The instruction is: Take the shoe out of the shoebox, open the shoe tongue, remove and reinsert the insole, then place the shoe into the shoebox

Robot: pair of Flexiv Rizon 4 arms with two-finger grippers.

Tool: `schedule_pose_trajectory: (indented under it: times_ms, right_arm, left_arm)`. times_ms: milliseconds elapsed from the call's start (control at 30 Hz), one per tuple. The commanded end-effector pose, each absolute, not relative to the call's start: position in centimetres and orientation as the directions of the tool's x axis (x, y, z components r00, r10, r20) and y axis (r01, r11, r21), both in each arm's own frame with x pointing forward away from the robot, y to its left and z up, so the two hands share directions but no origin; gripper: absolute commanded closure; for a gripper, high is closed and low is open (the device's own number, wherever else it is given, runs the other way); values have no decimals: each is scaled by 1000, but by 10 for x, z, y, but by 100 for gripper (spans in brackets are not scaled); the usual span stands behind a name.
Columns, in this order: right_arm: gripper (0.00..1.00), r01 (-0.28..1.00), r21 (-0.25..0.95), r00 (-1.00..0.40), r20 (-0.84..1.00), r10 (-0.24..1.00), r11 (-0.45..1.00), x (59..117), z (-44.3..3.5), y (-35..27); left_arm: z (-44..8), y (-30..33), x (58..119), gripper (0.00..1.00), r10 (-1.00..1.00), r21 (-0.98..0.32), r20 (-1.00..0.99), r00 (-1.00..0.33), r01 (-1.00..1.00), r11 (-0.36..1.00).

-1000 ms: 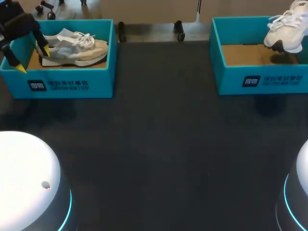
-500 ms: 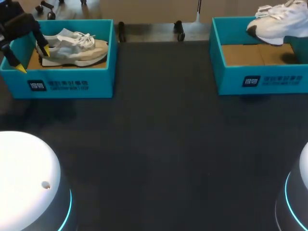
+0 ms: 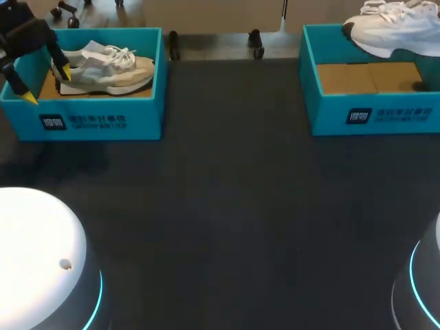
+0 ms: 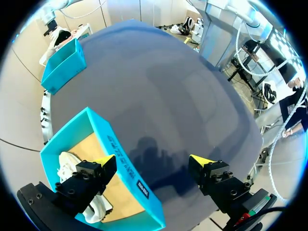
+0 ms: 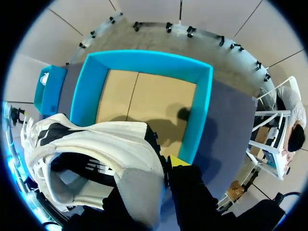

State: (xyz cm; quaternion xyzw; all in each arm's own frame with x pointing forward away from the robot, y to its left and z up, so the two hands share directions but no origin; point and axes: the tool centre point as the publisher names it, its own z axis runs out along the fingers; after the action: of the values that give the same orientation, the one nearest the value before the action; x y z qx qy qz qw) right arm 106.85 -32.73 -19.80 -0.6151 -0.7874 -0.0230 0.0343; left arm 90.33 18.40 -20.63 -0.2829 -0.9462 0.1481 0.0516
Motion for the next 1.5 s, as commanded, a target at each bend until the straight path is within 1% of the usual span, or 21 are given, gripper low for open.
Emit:
schedule_pose_trajectory:
  times_ms: [33,167,333,467,867,933,967,1100,1233,1500]
  right_arm:
    - [100,963,0,-269,42,962,269,1067,-205,-315]
    - [100,975,-17,-223,14,975,223,1067,-214,-309]
    - [100,987,1,-158,16,987,158,1060,-222,-308]
    - [100,998,13,-65,19,998,65,1056,-231,-315]
    - [100,998,13,-65,19,998,65,1056,-231,-315]
    - [100,999,10,-41,-21,999,41,1061,-237,-312]
    - [100,999,9,-37,1,999,37,1062,-240,-312]
    - [100,999,15,45,27,999,-46,1066,-247,-320]
    - [100,982,18,190,-34,981,-189,1067,-252,-329]
    - [100,982,18,190,-34,981,-189,1067,-252,-329]
  left_arm:
    - [-206,184,904,0,552,-308,16,-834,521,796]
    - [-206,184,904,0,552,-308,16,-834,521,796]
    - [-206,184,904,0,552,-308,16,-834,521,796]
    - [-206,184,904,0,552,-308,16,-834,521,796]
    - [-206,184,904,0,552,-308,16,-834,521,796]
    - [-206,184,904,0,552,-308,16,-834,521,796]
    - [-206,184,904,0,552,-308,16,-834,521,796]
    - [-206,184,904,0,552,-308,16,-834,521,796]
    - [-206,184,904,0,552,-308,16,-834,521,796]
    - [-206,184,904,0,552,-308,16,-834,521,796]
